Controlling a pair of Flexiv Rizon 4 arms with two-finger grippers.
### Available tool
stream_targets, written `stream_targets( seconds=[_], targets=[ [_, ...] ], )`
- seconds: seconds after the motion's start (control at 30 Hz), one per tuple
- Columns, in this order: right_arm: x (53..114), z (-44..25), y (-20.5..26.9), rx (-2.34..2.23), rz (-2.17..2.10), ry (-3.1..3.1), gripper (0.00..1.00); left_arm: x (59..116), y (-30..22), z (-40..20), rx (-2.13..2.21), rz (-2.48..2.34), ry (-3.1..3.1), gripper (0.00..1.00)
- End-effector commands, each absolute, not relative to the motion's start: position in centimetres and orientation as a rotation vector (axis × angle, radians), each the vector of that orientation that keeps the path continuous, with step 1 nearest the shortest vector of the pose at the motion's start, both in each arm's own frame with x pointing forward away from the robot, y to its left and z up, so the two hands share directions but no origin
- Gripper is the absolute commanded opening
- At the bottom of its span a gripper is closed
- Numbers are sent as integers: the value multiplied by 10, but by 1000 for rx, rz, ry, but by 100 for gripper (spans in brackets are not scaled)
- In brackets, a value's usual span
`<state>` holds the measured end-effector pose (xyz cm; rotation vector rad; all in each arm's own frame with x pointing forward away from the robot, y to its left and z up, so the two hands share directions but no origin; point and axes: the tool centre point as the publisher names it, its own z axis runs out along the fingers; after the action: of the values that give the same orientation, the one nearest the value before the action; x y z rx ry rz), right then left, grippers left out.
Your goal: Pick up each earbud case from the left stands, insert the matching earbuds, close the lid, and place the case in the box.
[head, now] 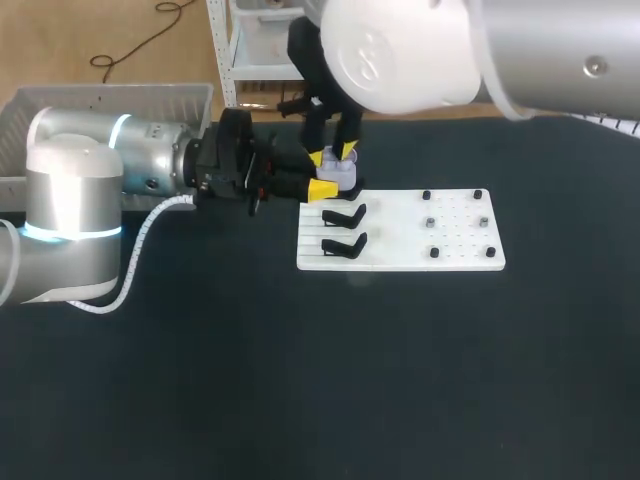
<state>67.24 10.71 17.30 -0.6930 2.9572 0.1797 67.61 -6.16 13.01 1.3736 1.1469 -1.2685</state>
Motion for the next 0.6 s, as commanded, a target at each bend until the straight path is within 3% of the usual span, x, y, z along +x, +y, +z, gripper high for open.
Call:
stream_targets(
  seconds=[0.03, 0.07, 0.6],
  targets=[
    [672, 174, 107, -687, 168, 2961, 92, 677, -62, 130, 1376, -1269, 1147, 0],
    [672, 174, 107, -685, 168, 2962, 100, 677, -62, 130, 1376, -1269, 1147, 0],
    [675, 225, 91, -544, 191, 2925, 100, 677, -62, 130, 1376, -1269, 1147, 0]
  ],
)
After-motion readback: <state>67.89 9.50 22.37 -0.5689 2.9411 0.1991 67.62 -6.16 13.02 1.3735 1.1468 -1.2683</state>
